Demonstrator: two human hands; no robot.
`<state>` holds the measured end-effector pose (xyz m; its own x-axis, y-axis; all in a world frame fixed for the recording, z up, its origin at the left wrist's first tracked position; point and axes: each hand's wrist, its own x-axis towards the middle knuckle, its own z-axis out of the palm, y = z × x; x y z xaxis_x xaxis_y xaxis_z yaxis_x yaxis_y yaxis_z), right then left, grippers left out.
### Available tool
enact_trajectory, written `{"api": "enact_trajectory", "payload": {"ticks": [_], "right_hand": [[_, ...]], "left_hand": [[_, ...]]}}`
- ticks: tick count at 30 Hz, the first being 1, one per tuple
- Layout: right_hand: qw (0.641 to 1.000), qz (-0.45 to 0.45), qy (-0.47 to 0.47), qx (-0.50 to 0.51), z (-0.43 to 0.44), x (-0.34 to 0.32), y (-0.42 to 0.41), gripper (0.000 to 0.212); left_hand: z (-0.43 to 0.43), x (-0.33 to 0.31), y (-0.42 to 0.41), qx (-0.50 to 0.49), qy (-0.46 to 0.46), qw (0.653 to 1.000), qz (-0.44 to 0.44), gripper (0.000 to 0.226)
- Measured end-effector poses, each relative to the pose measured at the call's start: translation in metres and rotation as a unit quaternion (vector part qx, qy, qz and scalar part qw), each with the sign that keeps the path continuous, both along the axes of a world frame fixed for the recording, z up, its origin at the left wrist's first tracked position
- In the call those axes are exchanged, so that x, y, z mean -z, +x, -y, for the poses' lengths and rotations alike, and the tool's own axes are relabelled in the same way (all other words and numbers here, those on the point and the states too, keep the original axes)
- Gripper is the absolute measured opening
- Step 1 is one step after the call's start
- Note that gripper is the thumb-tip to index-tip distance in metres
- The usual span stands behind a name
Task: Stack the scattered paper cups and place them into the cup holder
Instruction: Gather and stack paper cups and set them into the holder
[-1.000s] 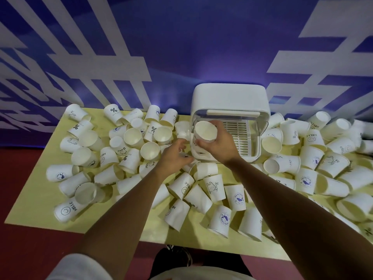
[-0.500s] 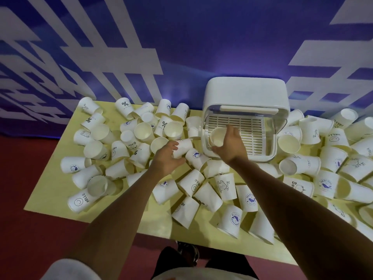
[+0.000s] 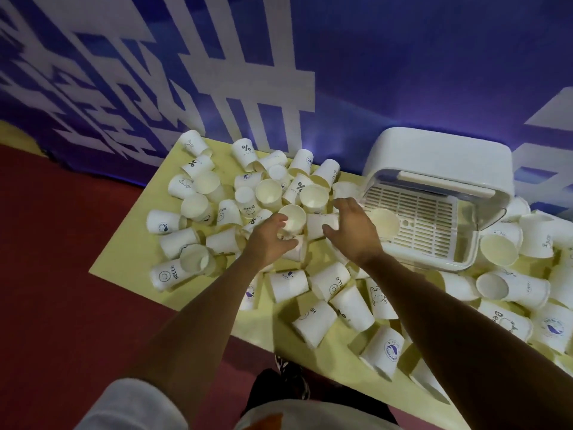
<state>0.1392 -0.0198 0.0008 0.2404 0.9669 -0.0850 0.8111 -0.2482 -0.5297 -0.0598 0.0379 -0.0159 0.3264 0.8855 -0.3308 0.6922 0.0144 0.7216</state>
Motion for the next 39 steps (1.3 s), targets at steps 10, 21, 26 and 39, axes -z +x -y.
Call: {"api": "enact_trajectory", "payload": {"ticks": [10,21,26,39], "right_hand": [[0.994,-0.004,-0.025,-0.109,-0.034,0.004,-0.080,0.059],[0.977,0.009,-0.058,-0.205,-0.060,0.020,-0.171,0.063],[0.970,0.042,-0.062,-0.233,-0.072,0.033,-0.197,0.060],[0.950,0.164,-0.088,-0.251,-0.094,0.067,-0.216,0.054]], "left_hand": [[-0.005,-0.001,-0.092,-0.105,0.032,0.993,-0.034,0.062],[0.001,0.010,-0.183,-0.165,0.053,0.976,-0.133,0.073],[-0.001,0.024,-0.201,-0.146,0.048,0.975,-0.163,0.084],[-0.011,0.044,-0.206,-0.091,0.066,0.981,-0.155,0.074]]}}
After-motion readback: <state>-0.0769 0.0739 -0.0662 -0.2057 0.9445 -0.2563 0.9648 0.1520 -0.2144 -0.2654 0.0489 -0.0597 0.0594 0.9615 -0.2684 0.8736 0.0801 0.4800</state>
